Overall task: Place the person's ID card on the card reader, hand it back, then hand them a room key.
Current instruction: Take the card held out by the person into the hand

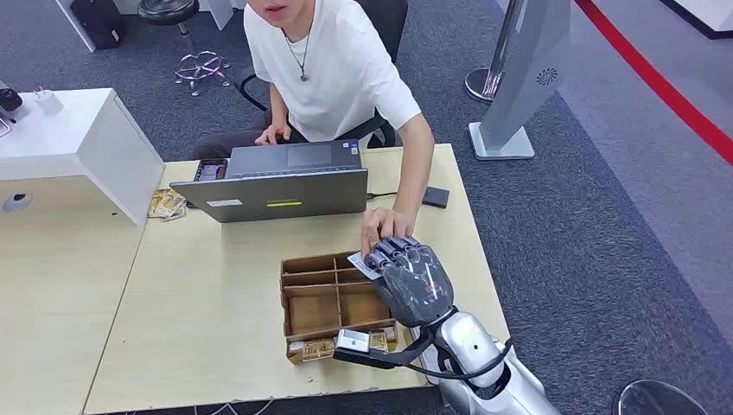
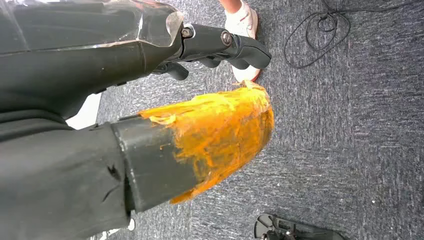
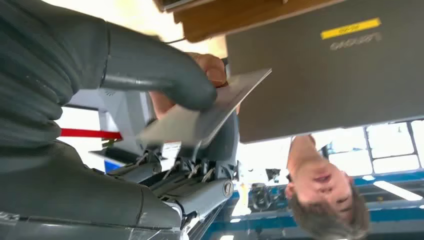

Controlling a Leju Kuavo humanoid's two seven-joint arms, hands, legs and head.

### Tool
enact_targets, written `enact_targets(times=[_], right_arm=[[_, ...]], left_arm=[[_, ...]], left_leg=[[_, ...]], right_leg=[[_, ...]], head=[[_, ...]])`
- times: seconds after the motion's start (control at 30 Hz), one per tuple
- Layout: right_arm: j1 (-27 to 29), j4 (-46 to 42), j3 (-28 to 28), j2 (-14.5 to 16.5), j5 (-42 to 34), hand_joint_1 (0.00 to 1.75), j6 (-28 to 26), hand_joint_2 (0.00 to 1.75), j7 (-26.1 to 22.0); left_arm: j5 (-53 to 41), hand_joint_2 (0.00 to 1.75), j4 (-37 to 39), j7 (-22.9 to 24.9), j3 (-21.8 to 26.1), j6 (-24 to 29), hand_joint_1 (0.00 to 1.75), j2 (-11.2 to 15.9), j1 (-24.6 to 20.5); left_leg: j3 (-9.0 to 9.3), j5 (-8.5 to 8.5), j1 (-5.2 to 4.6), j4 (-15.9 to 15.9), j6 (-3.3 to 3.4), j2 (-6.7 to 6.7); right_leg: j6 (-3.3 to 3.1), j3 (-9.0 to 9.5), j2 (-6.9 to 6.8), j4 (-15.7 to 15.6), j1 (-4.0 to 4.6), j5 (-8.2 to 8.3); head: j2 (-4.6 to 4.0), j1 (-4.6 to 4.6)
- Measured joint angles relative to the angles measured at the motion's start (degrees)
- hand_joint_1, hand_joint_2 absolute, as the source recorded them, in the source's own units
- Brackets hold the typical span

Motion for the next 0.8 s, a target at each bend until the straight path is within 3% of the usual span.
enact_targets(times=[0.8], right_arm=[[4.5, -4.3, -5.2, -0.9, 2.8, 1.75, -1.6, 1.75, 1.3]], left_arm=[[0.0, 0.00, 0.0, -0.2, 0.9, 0.1, 0.00, 0.0, 0.0]], left_leg=[[-0.01, 0.00, 0.00, 0.0, 0.00, 0.00]], right_leg=[[0.00, -0.01, 0.00, 0.0, 0.00, 0.00]], head=[[0.00, 0.01]])
